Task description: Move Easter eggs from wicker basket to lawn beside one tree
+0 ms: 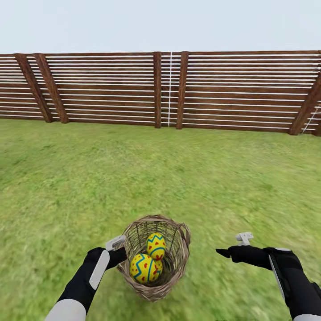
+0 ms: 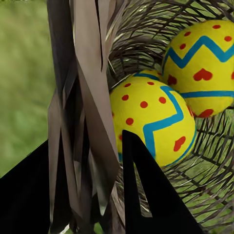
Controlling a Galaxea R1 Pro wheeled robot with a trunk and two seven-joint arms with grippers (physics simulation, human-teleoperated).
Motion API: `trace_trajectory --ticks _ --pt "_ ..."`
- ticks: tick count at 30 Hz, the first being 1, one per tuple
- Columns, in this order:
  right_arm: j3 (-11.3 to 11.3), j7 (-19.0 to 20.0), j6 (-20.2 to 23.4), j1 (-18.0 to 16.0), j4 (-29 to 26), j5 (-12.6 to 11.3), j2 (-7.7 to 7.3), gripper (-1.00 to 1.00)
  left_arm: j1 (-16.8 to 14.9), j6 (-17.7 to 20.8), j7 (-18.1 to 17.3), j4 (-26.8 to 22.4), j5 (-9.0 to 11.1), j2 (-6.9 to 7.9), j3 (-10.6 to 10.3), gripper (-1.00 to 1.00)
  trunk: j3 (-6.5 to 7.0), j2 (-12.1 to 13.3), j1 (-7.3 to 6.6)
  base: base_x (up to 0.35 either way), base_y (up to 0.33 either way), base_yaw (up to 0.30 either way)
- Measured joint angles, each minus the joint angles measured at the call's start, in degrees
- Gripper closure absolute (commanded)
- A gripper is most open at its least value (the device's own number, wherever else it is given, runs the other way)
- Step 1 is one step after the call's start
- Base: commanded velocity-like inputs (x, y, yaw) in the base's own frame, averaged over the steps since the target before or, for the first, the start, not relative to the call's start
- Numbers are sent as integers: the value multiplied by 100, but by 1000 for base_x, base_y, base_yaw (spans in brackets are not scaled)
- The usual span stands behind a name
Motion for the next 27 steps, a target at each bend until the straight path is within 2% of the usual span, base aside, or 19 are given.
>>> trace_trajectory --ticks 27 --pt "0 -18 -9 0 114 4 5 -100 0 3 0 1 5 -9 0 100 485 1083 -593 0 0 -269"
